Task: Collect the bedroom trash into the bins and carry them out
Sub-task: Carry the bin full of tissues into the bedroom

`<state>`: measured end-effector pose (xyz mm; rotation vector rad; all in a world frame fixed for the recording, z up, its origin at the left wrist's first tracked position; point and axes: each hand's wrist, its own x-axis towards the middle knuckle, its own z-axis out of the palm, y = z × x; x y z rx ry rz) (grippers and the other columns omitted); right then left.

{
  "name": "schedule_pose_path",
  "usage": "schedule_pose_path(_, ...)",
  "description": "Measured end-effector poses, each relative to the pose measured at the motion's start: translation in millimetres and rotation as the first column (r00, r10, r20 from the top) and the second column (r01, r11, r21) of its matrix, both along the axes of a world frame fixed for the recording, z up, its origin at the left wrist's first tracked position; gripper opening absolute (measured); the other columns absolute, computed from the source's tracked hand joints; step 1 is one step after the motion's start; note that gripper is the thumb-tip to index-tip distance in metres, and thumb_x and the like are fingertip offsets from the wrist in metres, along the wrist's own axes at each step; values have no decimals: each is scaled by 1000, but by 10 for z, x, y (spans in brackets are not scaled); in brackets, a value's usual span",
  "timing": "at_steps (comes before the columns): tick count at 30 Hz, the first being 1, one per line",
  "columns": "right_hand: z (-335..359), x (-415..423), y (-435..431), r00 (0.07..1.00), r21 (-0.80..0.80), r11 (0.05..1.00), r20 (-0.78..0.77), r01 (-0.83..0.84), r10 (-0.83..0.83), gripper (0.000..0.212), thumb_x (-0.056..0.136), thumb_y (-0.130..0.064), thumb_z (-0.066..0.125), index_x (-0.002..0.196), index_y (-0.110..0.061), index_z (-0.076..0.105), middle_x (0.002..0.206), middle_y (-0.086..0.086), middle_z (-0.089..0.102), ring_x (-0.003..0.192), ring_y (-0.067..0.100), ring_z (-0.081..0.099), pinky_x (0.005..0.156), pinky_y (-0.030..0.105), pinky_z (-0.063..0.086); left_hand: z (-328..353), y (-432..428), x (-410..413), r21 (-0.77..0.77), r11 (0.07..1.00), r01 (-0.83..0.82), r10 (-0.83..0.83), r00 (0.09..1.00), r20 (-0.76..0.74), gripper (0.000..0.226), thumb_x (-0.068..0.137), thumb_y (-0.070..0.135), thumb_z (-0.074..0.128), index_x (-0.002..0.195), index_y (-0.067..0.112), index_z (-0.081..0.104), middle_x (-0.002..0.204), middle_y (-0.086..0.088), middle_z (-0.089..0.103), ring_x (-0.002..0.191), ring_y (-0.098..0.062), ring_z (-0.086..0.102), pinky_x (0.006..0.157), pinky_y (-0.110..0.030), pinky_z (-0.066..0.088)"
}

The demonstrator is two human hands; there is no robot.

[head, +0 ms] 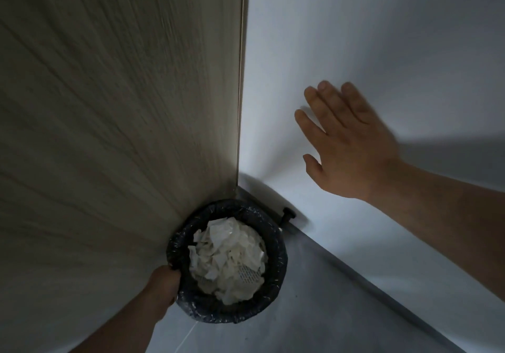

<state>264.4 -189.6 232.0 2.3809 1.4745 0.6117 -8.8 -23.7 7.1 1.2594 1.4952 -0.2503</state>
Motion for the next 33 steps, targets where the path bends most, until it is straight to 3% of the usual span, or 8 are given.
schedule_pose_path(4,-73,34,6,1000,22,1000,-22,-21,22,67,84,-40,52,141,-6,46,153,26,30,144,41,24,119,56,13,87,-92,41,-92,995,-46,57,990,129,8,89,6,56,92,-1,60,88,-16,63,74,-27,57,62,-31,48)
schedule_pose_path(8,-94,12,12,999,74,997,-41,11,-8,66,82,-35,53,141,-6,47,151,22,37,143,38,28,117,51,9,114,-114,108,-51,998,43,-31,975,220,17,83,3,64,100,2,65,99,-21,68,90,-35,65,81,-46,56)
schedule_pose_path(13,-113,-251,-39,968,5,997,-238,82,-79,66,82,-40,40,137,-5,48,150,27,36,142,40,28,119,51,15,544,-156,174,-6,998,60,-56,955,291,17,83,-2,61,86,14,65,92,-13,68,88,-30,65,77,-37,55)
schedule_pose_path(17,44,-559,-167,617,-95,903,-700,420,-360,53,91,-31,45,139,-8,42,151,18,36,142,33,29,113,44,30,1215,-185,124,30,994,107,-111,938,329,20,82,-10,50,85,2,64,90,-20,66,87,-34,63,75,-38,52)
schedule_pose_path(22,622,-791,-334,149,-113,684,-938,721,-312,21,88,-24,47,105,-13,54,96,-1,57,88,23,55,71,30,41,2294,-305,140,71,982,177,-191,896,401,21,78,-14,44,77,-3,62,76,-15,63,79,-30,61,69,-32,48)
schedule_pose_path(25,1196,-787,-463,54,-121,583,-960,803,-273,13,90,-20,47,92,-11,56,77,3,55,70,21,55,54,27,35,2993,-374,163,102,980,169,-197,879,434,19,78,-13,46,74,2,57,81,-16,63,81,-30,62,73,-37,49)
schedule_pose_path(28,1844,-808,-600,23,-92,523,-977,847,-210,18,92,-16,45,92,-7,60,84,11,60,71,23,54,67,33,43,3702,-460,121,129,985,115,-161,885,437,13,83,-2,54,84,11,56,94,-15,63,86,-28,62,75,-39,51)
schedule_pose_path(33,2841,-1031,-835,132,52,564,-986,824,-103,28,95,-21,43,93,-9,68,87,11,68,83,29,63,79,43,53,4845,-528,-94,165,986,-36,-49,875,481,29,83,33,67,100,10,65,98,-12,69,92,-27,66,79,-41,56)
